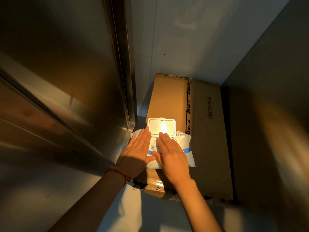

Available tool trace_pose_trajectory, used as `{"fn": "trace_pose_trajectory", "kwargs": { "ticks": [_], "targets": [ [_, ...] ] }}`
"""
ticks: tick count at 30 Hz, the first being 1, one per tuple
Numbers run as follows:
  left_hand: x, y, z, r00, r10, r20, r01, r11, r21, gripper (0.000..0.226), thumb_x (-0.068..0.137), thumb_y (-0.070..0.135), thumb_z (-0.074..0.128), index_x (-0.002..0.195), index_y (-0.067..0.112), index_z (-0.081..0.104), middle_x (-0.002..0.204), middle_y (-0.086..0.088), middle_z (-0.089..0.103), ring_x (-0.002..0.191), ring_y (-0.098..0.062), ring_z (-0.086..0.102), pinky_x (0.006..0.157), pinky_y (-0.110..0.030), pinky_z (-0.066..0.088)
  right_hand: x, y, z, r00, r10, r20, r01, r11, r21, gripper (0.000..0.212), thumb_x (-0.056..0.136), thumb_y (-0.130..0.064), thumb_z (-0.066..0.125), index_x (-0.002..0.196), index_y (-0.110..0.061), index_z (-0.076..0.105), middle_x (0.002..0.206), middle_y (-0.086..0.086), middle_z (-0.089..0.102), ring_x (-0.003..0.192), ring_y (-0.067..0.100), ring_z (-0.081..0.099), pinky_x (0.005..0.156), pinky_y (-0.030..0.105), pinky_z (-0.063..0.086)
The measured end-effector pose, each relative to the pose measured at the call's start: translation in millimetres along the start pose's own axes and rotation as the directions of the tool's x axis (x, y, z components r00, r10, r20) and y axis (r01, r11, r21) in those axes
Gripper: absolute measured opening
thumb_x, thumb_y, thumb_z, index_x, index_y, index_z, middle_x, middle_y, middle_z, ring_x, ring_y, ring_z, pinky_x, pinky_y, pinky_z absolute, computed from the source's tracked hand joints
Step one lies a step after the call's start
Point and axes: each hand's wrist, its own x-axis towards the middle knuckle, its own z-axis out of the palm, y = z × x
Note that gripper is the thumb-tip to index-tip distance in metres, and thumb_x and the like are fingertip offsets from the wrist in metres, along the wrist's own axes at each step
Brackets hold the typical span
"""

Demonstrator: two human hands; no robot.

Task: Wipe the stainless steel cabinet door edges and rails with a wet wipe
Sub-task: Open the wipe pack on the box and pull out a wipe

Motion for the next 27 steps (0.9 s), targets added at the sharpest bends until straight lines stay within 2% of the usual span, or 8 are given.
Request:
{"fn": "trace_pose_trajectory", "kwargs": {
  "ticks": [6, 10, 14, 16, 19, 23, 25, 27],
  "targets": [
    [1.0, 1.3, -3.2, 0.999, -0.011, 0.038, 0.009, 0.998, 0.066, 0.075, 0.095, 0.052, 0.028, 0.139, 0.017, -0.021, 0.152, -0.006, -0.023, 0.142, -0.018, -0.016, 0.102, -0.025, -0.022, 3.0, -8.4, -2.9, 0.997, -0.001, -0.076, -0.001, 0.999, -0.032, 0.042, 0.092, -0.035, 0.058, 0.126, -0.01, 0.058, 0.146, 0.009, 0.041, 0.134, 0.027, 0.04, 0.107, 0.037, 0.033],
    [3.1, 1.5, -6.2, 0.999, -0.008, 0.052, 0.006, 0.999, 0.043, 0.072, 0.095, 0.051, 0.029, 0.136, 0.021, -0.022, 0.153, -0.006, -0.02, 0.142, -0.018, -0.015, 0.102, -0.025, -0.021, 3.9, -11.8, -2.0, 0.998, 0.013, -0.063, -0.016, 0.999, -0.049, 0.032, 0.094, -0.031, 0.056, 0.119, -0.012, 0.061, 0.146, 0.007, 0.041, 0.134, 0.026, 0.04, 0.105, 0.037, 0.035],
    [8.4, -3.5, -8.4, 0.996, 0.017, 0.087, -0.02, 0.999, 0.043, 0.069, 0.096, 0.049, 0.03, 0.128, 0.024, -0.025, 0.153, -0.005, -0.021, 0.142, -0.018, -0.015, 0.101, -0.023, -0.023, 8.0, -18.1, -6.9, 0.985, 0.053, -0.162, -0.066, 0.995, -0.08, 0.019, 0.071, -0.021, 0.082, 0.083, -0.01, 0.073, 0.115, 0.013, 0.067, 0.101, 0.029, 0.066, 0.076, 0.035, 0.055],
    [12.1, -7.2, -9.8, 0.995, 0.024, 0.095, -0.027, 0.999, 0.028, 0.071, 0.096, 0.047, 0.032, 0.13, 0.023, -0.025, 0.152, -0.003, -0.022, 0.142, -0.017, -0.015, 0.101, -0.022, -0.023, 11.1, -22.4, -7.1, 0.984, 0.064, -0.168, -0.077, 0.994, -0.076, 0.02, 0.066, -0.02, 0.085, 0.078, -0.01, 0.073, 0.11, 0.013, 0.069, 0.094, 0.029, 0.069, 0.068, 0.034, 0.057],
    [17.7, -13.1, -12.9, 0.993, 0.055, 0.1, -0.057, 0.998, 0.019, 0.073, 0.097, 0.044, 0.033, 0.138, 0.018, -0.021, 0.15, -0.001, -0.025, 0.142, -0.016, -0.015, 0.096, -0.018, -0.029, 15.2, -25.9, -6.5, 0.987, 0.094, -0.127, -0.106, 0.991, -0.087, 0.027, 0.06, -0.019, 0.089, 0.079, -0.009, 0.072, 0.11, 0.014, 0.069, 0.091, 0.028, 0.07, 0.063, 0.033, 0.06],
    [26.6, -18.3, -18.1, 0.987, 0.079, 0.142, -0.086, 0.995, 0.041, 0.075, 0.097, 0.043, 0.036, 0.136, 0.019, -0.023, 0.154, -0.004, -0.018, 0.141, -0.014, -0.016, 0.102, -0.022, -0.021, 20.3, -29.9, -3.0, 0.982, 0.135, -0.133, -0.151, 0.981, -0.123, 0.045, 0.045, -0.02, 0.095, 0.083, -0.008, 0.074, 0.111, 0.016, 0.068, 0.099, 0.03, 0.067, 0.068, 0.035, 0.058],
    [31.1, -18.6, -21.4, 0.982, 0.08, 0.169, -0.09, 0.995, 0.053, 0.077, 0.097, 0.043, 0.037, 0.142, 0.015, -0.018, 0.155, -0.004, -0.018, 0.142, -0.015, -0.015, 0.102, -0.021, -0.02, 23.2, -32.9, -3.4, 0.984, 0.159, -0.075, -0.168, 0.976, -0.139, 0.048, 0.065, -0.02, 0.087, 0.108, -0.006, 0.068, 0.132, 0.017, 0.054, 0.122, 0.031, 0.053, 0.086, 0.034, 0.053],
    [33.5, -18.1, -25.0, 0.978, 0.08, 0.191, -0.096, 0.993, 0.074, 0.077, 0.097, 0.042, 0.037, 0.144, 0.013, -0.017, 0.154, -0.005, -0.019, 0.142, -0.016, -0.016, 0.102, -0.022, -0.02, 26.5, -29.1, 3.4, 0.987, 0.156, -0.041, -0.161, 0.976, -0.149, 0.046, 0.088, -0.02, 0.065, 0.13, -0.007, 0.052, 0.151, 0.015, 0.029, 0.14, 0.03, 0.026, 0.103, 0.035, 0.04]
  ]
}}
